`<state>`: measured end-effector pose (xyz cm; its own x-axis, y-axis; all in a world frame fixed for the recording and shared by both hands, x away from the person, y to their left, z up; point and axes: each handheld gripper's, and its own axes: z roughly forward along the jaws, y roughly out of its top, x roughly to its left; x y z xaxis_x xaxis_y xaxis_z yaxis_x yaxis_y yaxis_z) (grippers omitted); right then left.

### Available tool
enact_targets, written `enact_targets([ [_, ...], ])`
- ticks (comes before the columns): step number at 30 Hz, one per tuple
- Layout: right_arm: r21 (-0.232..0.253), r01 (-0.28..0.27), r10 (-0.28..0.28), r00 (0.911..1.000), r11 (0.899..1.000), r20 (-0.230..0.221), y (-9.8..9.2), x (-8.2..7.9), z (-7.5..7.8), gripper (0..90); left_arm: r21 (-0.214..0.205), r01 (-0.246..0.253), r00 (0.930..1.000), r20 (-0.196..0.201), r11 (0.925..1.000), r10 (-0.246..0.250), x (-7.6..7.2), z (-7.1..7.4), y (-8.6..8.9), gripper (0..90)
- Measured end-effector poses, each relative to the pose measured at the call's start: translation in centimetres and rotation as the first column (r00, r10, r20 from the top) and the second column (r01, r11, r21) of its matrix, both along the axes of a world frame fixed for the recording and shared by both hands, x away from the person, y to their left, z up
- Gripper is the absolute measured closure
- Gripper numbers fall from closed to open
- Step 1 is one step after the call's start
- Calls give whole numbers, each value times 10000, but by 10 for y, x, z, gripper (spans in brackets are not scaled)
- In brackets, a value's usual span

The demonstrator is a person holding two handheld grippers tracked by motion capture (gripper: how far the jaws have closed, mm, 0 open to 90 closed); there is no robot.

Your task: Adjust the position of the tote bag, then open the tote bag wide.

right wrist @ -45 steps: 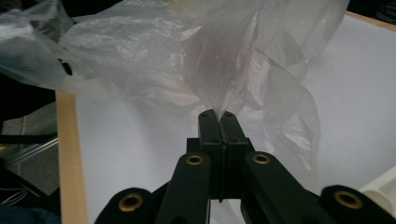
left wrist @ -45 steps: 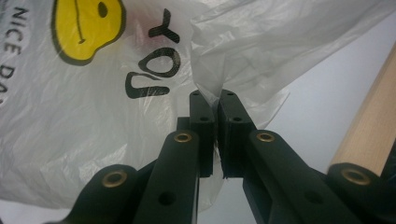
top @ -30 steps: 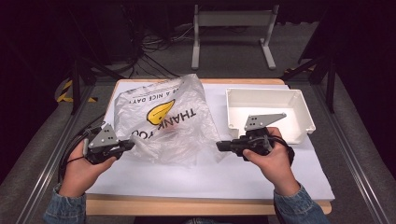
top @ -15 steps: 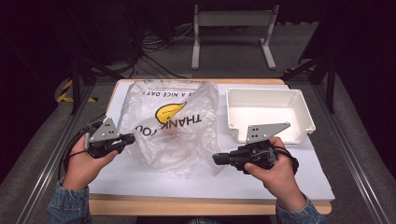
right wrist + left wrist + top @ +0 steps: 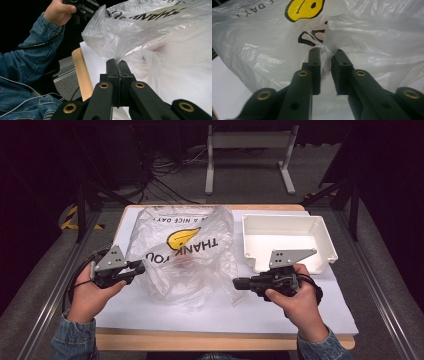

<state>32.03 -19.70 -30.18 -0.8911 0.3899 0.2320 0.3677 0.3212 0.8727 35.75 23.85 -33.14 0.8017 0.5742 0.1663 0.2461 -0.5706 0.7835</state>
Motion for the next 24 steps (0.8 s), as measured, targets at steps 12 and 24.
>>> enact_targets([
  [12, -164, 579, -566, 9960, 9982, 691, 2, -1, 1, 553, -935, -584, 9983, 13, 9939, 588, -8, 13, 5, 382],
  [24, -104, 1218, -1193, 9839, 9925, 1334, -1, -2, 7, 393, -2362, 138, 9994, 350, 9716, -57, -39, 40, -10, 290],
])
